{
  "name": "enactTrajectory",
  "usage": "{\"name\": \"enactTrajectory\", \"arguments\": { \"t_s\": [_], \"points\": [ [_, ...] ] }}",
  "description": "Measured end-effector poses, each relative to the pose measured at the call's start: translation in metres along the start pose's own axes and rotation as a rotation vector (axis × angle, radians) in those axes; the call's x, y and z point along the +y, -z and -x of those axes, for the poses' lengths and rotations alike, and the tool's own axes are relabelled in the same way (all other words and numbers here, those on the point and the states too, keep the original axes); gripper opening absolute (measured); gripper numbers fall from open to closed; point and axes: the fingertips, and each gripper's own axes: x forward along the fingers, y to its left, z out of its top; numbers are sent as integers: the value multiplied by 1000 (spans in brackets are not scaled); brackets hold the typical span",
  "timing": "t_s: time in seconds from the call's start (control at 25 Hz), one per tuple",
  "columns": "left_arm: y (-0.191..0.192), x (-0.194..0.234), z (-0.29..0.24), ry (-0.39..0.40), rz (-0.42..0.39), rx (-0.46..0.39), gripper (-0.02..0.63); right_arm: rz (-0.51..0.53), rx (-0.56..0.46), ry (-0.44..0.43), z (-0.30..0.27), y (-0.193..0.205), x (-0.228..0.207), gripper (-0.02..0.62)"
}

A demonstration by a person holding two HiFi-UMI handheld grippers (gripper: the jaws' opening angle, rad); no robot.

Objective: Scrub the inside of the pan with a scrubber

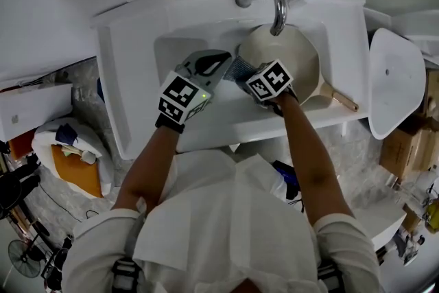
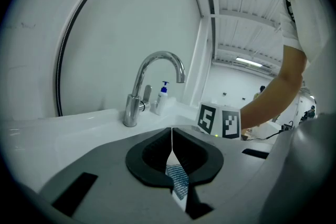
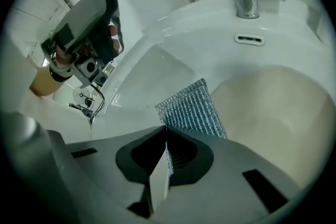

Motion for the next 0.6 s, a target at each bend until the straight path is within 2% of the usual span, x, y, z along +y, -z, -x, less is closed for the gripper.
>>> {"name": "enactTrajectory", "arguments": {
  "t_s": [0.12, 0.28, 0.6],
  "points": [
    [1, 3, 1, -1, 2, 2, 20, 6, 16, -11, -1, 6, 6, 15],
    [3, 1, -1, 1, 6, 9, 20, -5, -51, 13, -5, -7, -2, 15],
    [9, -8, -3, 9, -5, 35, 20, -62, -231, 163, 0, -57, -48, 15]
  ]
}}
